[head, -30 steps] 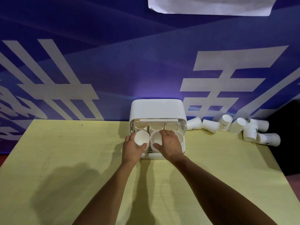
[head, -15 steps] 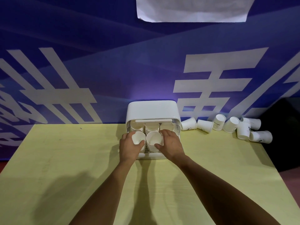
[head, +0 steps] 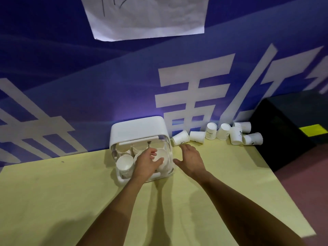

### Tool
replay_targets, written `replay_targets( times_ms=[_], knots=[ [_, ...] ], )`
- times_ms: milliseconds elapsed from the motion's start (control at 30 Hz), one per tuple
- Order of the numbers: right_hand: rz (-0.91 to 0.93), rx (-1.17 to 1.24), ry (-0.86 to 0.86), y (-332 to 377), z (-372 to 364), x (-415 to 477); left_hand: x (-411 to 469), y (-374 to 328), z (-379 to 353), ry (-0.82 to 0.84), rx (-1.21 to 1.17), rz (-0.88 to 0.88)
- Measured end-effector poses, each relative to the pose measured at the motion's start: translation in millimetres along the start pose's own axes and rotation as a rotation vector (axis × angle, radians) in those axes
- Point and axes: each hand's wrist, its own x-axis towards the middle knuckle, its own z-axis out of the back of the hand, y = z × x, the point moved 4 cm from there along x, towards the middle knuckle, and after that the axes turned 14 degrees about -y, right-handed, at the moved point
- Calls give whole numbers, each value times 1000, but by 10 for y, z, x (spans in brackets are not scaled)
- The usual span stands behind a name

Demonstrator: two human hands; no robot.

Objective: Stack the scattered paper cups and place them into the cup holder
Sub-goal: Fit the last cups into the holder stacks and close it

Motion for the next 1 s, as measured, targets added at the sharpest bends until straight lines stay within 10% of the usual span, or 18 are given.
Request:
replay_targets(
  times_ms=[533,1000],
  knots=[
    [-284,-27,-23,-1729,613,138,-2,-962,-1423,278,129,-122],
    [-106,-51,84,-1871,21,802,600,-716,-1863,257,440,-41]
  ],
)
